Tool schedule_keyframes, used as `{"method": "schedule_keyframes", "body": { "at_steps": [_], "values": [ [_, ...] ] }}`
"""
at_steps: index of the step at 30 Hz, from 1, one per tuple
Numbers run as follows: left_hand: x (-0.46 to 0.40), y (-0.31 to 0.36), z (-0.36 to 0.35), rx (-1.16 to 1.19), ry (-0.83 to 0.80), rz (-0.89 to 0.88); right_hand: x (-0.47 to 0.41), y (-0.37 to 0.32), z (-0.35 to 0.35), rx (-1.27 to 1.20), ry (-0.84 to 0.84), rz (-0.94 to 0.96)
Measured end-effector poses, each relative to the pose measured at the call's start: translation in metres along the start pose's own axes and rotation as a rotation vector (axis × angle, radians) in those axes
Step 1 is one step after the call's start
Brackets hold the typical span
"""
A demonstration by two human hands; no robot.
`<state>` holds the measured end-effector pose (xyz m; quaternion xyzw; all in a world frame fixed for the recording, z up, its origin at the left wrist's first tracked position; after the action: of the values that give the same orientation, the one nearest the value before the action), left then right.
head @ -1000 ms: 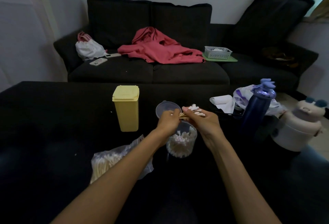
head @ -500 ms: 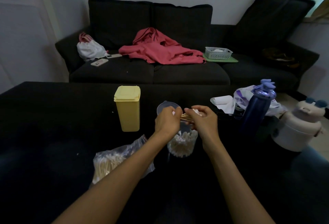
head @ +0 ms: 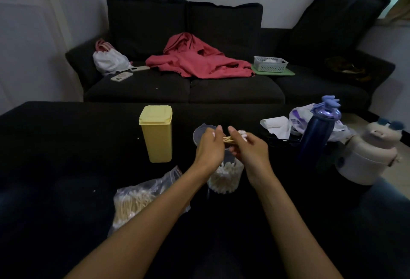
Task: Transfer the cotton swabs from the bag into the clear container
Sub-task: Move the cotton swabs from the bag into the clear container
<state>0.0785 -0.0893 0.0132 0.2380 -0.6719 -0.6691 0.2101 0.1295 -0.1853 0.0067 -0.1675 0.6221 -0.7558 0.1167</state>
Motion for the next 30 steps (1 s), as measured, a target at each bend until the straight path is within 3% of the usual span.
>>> {"method": "schedule_keyframes", "body": {
  "at_steps": [3,5,10,14,17,19,24,30],
  "values": [
    [0.006,0.003,-0.003,-0.02,0.003,-0.064,0.0,0.006,0.003,-0.164,-0.056,-0.114],
    [0.003,0.003,-0.003,-0.101,-0.028,-0.087,-0.003,0.007,0.008,-0.106,-0.055,-0.09],
    [-0.006,-0.007,0.003,-0.262,-0.134,0.053,-0.002,0.003,0.016,0.085,-0.046,0.009],
    [-0.008,-0.011,0.036,-0.534,-0.078,0.067,0.001,-0.002,0.032,0.12,0.018,0.042],
    [-0.004,-0.024,0.053,-0.866,-0.241,0.172,0.0,-0.002,0.042,0.162,0.107,0.061],
    [0.001,-0.034,0.048,-0.941,-0.362,0.264,0.0,0.0,0.043,0.18,0.141,0.072],
    [-0.006,-0.056,0.027,-0.776,-0.406,0.266,-0.001,0.008,0.028,0.183,0.116,0.046],
    [0.0,-0.06,0.023,-0.536,-0.227,0.109,-0.002,0.014,0.024,0.105,0.146,0.015]
  ]
}}
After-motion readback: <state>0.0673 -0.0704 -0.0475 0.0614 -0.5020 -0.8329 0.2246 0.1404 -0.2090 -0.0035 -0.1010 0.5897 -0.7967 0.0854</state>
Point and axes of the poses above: each hand's wrist, its own x-axis away from the middle knuckle, its own z-axis out of the back of the hand, y = z × x, the point moved 5 cm from there along -x, towards the middle knuckle, and after that the axes turned 14 degrees about x, right-handed, at the moved point
